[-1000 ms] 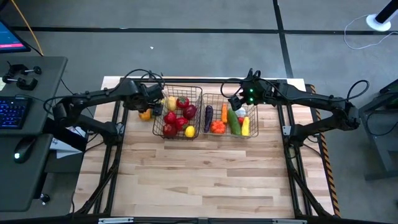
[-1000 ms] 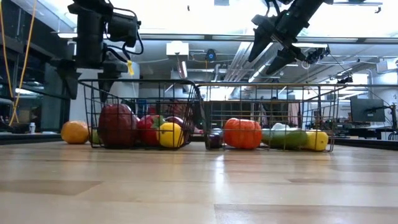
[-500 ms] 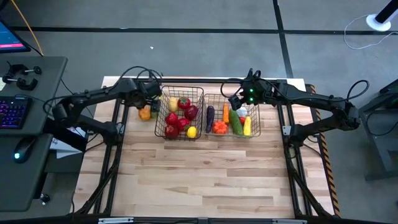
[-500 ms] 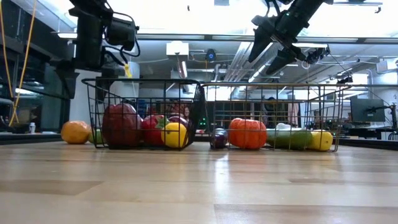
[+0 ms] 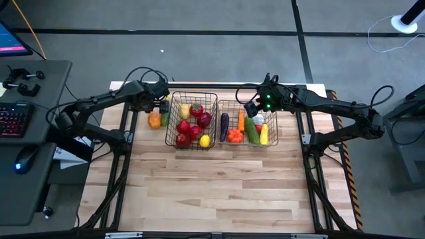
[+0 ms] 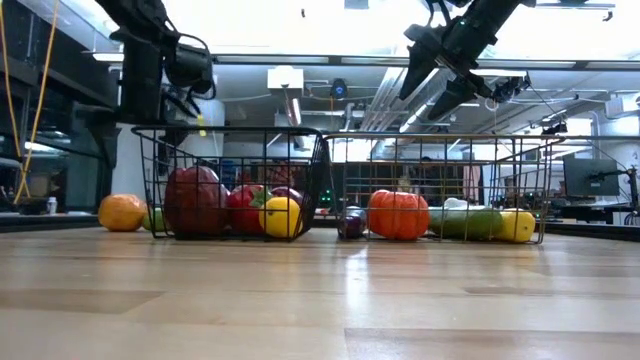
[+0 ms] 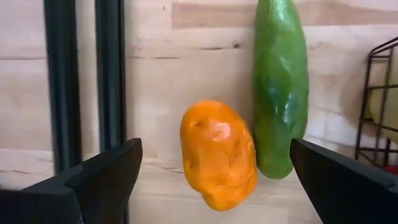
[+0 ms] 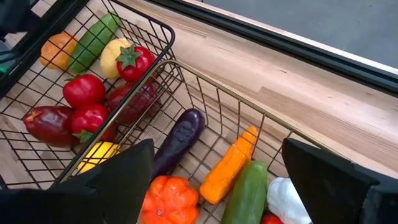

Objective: Sort produce into baskets
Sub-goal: Put the potato into the right wire basket

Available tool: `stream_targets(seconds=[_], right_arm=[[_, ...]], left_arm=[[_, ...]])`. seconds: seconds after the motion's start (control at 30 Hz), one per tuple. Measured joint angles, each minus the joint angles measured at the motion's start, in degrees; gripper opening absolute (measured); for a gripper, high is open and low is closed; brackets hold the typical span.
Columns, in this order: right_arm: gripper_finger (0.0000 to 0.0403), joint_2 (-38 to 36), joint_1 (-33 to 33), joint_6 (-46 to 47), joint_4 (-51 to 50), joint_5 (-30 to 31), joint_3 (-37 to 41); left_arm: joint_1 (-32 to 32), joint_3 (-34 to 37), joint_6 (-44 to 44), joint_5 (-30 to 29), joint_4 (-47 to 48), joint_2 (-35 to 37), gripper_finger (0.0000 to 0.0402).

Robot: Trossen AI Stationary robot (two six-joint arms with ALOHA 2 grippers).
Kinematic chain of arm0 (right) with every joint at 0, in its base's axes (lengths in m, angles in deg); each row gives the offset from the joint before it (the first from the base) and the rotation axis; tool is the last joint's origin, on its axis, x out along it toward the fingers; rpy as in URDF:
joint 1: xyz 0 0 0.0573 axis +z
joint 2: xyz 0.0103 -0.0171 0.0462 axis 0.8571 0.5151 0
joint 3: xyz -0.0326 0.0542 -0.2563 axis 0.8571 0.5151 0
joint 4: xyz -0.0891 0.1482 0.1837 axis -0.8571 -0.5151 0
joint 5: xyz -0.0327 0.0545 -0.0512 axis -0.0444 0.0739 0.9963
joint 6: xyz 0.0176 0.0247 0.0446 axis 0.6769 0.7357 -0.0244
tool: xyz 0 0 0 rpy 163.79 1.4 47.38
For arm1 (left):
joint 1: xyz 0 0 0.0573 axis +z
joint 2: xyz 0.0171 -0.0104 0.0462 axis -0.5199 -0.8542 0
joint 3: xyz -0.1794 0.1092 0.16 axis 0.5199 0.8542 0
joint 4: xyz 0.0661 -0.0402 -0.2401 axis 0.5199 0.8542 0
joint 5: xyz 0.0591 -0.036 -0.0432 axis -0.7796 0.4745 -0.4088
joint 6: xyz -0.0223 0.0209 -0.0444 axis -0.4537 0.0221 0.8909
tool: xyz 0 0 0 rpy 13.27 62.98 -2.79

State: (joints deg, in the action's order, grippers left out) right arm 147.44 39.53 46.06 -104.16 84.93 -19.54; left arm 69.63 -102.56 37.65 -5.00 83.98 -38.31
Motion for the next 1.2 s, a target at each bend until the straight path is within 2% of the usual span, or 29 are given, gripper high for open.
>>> stream_targets(seconds=[0.6,0.93,1.2], right_arm=[[0.0346,0.00,-0.02,-0.10,0.00,-0.27,0.00],[0.0346,0.00,-0.02,-0.10,0.00,-0.25,0.00],[0.0346,0.00,-0.01,-0.10,0.00,-0.23,0.01]], left_arm=[[0.35,13.12,10.97,5.20,-15.06,0.09,0.0397],[0.33,14.49,12.80,3.39,-14.88,0.23,0.0397],[-0.58,14.82,15.03,0.37,-14.63,3.75,0.0397]])
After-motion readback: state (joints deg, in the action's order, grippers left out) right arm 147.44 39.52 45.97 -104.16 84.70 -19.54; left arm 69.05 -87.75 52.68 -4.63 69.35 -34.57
